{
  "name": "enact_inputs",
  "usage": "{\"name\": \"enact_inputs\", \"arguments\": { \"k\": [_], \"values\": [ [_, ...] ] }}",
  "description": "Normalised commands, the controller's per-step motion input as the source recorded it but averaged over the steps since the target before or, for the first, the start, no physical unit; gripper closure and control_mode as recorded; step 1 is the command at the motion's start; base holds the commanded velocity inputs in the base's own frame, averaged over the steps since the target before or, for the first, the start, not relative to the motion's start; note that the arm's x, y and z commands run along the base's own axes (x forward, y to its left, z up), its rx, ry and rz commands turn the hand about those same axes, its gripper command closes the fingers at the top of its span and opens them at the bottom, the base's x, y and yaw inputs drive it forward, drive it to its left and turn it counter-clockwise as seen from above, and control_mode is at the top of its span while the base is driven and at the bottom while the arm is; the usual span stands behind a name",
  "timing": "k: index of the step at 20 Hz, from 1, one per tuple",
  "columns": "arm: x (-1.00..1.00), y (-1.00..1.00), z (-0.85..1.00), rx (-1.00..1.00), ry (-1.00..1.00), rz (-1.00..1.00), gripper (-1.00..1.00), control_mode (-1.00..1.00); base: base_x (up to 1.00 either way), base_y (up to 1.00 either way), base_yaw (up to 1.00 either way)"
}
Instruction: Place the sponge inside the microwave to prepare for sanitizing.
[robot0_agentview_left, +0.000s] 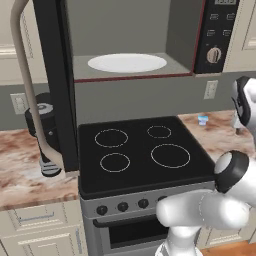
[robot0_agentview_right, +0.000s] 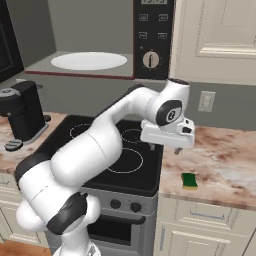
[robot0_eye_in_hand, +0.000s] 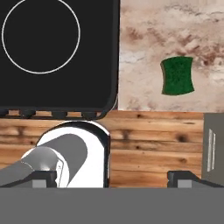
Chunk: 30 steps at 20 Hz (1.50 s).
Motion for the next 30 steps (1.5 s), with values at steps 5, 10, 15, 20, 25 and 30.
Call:
{"name": "enact_inputs", "arguments": {
  "k": [5,10,15,20,25,30],
  "values": [
    [0.24,-0.36,-0.49,0.00,0.00,-0.01,-1.00,-1.00,0.00,0.00,0.00],
    [0.23,-0.39,-0.46,0.00,-0.04,0.00,-1.00,-1.00,0.00,0.00,0.00],
    [0.37,-0.32,-0.41,-0.01,-0.03,0.00,-1.00,-1.00,0.00,0.00,0.00],
    [0.44,-0.18,-0.42,0.00,0.00,0.00,-1.00,-1.00,0.00,0.00,0.00],
    [0.40,-0.20,-0.41,-0.02,-0.02,0.00,-1.00,-1.00,0.00,0.00,0.00],
    [0.27,-0.31,-0.35,-0.02,-0.02,0.00,-1.00,-1.00,0.00,0.00,0.00]
  ]
}}
